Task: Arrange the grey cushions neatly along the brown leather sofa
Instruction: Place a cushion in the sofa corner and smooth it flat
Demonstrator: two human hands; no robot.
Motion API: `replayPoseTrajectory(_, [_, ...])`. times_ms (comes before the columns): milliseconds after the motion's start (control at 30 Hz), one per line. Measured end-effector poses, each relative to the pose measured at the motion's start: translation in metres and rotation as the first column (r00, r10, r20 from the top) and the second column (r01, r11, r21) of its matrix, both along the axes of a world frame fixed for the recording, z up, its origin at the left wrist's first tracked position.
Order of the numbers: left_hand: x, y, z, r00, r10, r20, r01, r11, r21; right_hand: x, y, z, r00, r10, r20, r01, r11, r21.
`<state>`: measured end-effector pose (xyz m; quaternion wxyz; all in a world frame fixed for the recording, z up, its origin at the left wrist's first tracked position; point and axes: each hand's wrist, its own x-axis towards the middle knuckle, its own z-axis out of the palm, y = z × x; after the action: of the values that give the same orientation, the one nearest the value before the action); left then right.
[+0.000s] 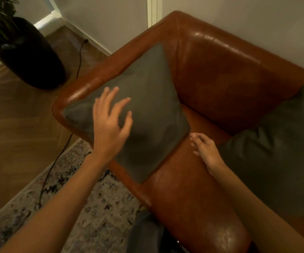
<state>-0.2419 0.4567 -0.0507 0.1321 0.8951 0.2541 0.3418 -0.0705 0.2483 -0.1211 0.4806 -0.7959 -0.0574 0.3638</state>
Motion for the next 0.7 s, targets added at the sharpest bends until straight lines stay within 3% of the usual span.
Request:
replayPoseTrajectory(67, [0.010, 0.009, -0.002, 0.970, -0.139, -0.198, 0.169, 0.975, 0.144, -0.005, 0.009, -0.005, 0.999, -0.012, 0.030, 0.012, 1.000, 0.003])
replayPoseTrajectory(133, [0.020, 0.028, -0.007, 0.904, -0.160, -0.397, 0.260, 0.942, 0.211, -0.009, 0.027, -0.010, 1.000, -0.011, 0.024, 0.011, 1.000, 0.021])
replayPoseTrajectory(267, [0.038, 0.077, -0.022, 0.789, -0.031, -0.614, 0.181, 0.966, 0.184, -0.021, 0.081, -0.024, 0.996, -0.088, -0.030, 0.090, 0.990, 0.105])
replayPoseTrajectory(367, [0.042, 0.094, -0.033, 0.747, 0.020, -0.665, 0.123, 0.978, 0.167, -0.033, 0.124, -0.031, 0.983, -0.154, -0.098, 0.159, 0.986, 0.045])
replayPoseTrajectory(500, [0.042, 0.102, -0.048, 0.770, 0.001, -0.638, 0.159, 0.968, 0.193, -0.043, 0.168, -0.041, 0.922, -0.340, -0.185, 0.337, 0.940, -0.050])
replayPoseTrajectory(700, [0.049, 0.108, -0.056, 0.790, -0.025, -0.613, 0.185, 0.962, 0.199, -0.037, 0.200, -0.063, 0.881, -0.446, -0.160, 0.428, 0.894, -0.133])
